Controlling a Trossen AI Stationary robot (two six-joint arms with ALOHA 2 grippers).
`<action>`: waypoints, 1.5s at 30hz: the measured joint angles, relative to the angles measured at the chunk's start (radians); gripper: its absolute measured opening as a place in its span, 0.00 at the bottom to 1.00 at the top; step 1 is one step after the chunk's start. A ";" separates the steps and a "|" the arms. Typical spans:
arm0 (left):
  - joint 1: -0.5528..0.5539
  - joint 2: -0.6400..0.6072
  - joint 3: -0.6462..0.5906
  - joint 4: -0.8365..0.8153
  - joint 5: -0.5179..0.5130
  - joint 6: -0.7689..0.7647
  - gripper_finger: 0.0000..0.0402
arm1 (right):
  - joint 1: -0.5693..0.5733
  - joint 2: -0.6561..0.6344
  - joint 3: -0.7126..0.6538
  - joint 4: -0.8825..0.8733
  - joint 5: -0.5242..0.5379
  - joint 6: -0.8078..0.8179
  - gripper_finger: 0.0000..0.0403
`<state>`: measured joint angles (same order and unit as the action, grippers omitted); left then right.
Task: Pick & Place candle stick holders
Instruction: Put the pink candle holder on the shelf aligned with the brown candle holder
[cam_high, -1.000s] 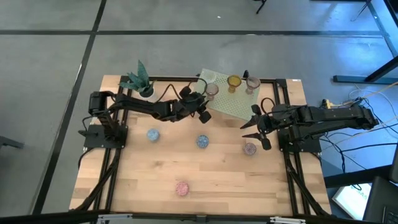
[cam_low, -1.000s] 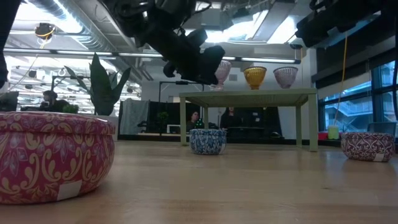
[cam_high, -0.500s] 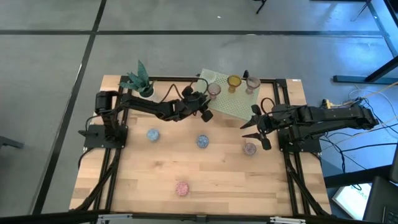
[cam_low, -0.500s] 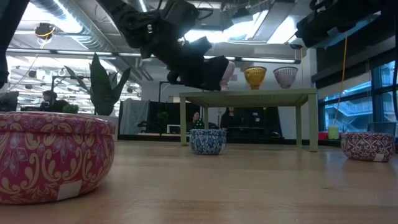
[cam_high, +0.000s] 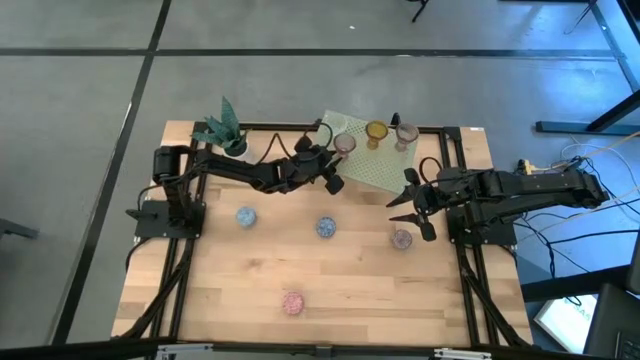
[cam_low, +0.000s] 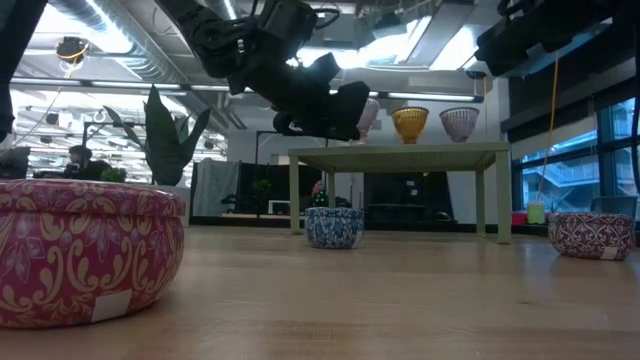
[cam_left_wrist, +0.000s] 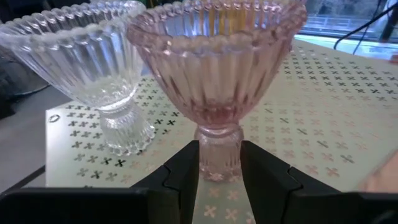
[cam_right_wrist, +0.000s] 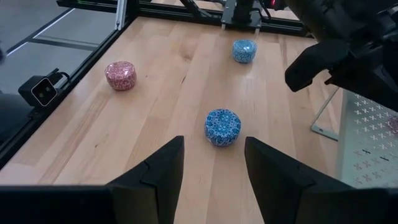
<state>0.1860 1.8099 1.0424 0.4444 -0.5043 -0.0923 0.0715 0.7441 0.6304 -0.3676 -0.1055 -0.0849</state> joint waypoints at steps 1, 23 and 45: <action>-0.004 0.001 0.000 0.001 0.000 0.000 0.28 | 0.000 0.000 0.000 0.000 0.000 0.000 0.43; 0.020 0.005 0.000 0.067 0.010 -0.027 0.28 | 0.000 0.000 0.000 0.011 0.000 -0.009 0.43; -0.019 0.007 0.000 0.016 -0.050 -0.009 0.28 | 0.000 0.000 0.000 0.020 0.000 -0.029 0.43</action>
<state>0.1671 1.8171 1.0428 0.4604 -0.5547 -0.1016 0.0713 0.7441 0.6304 -0.3477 -0.1057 -0.1139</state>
